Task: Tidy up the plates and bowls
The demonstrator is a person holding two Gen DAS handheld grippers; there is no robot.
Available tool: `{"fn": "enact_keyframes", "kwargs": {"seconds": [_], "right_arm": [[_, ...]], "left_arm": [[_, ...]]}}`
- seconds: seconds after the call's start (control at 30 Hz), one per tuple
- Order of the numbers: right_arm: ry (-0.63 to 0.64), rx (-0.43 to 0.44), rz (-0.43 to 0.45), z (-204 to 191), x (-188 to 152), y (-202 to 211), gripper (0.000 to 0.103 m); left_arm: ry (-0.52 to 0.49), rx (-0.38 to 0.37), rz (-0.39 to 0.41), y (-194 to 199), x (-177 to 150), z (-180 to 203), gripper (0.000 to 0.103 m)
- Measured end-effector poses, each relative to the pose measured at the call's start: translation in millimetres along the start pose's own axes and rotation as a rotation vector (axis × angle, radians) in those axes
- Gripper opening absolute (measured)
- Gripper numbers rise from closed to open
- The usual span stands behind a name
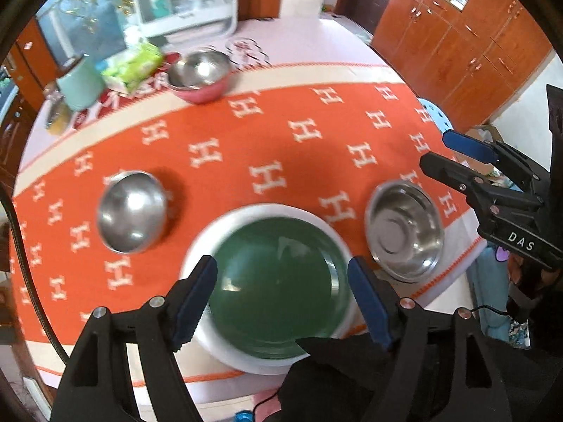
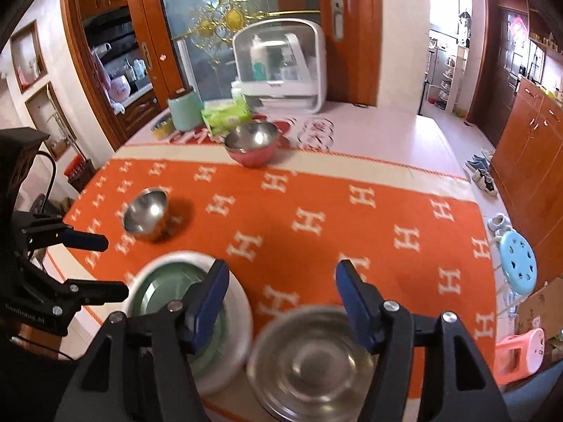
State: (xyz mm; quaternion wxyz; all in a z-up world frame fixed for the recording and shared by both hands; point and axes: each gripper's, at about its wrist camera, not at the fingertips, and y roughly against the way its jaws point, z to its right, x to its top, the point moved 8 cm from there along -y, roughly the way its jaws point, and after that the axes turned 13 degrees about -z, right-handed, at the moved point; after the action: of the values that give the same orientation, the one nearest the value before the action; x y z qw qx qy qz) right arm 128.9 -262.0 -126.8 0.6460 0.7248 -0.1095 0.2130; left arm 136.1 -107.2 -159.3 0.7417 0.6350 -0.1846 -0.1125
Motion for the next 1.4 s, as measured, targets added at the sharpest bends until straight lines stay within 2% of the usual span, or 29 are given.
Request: {"fn": "enact_keyframes", "kwargs": {"seconds": [0.17,0.37,0.63,0.8,1.1,1.4], "right_arm": [[-0.058,-0.009,0.015,-21,40,-3,0.064],[-0.130,-0.044,0.001,-29,75,-8,0.064],[-0.215,-0.112,-0.034,-22,125,-19,0.064],[-0.228,-0.129,-0.011,-19,163,-21,0.064],[-0.250,-0.127,0.076,-12,221,-34,0.064],[-0.296,-0.056,0.111,-2,238,-71,0.064]], "left_arm": [[0.016,0.053,0.021,23,13,-46,0.075],[0.030,0.056,0.052,48,40,-96,0.075],[0.038,0.085,0.063,64,92,-150,0.075],[0.035,0.101,0.074,63,129,-170,0.075],[0.075,0.022,0.117,48,204,-191,0.075],[0.048,-0.073,0.127,1,244,-187,0.074]]}}
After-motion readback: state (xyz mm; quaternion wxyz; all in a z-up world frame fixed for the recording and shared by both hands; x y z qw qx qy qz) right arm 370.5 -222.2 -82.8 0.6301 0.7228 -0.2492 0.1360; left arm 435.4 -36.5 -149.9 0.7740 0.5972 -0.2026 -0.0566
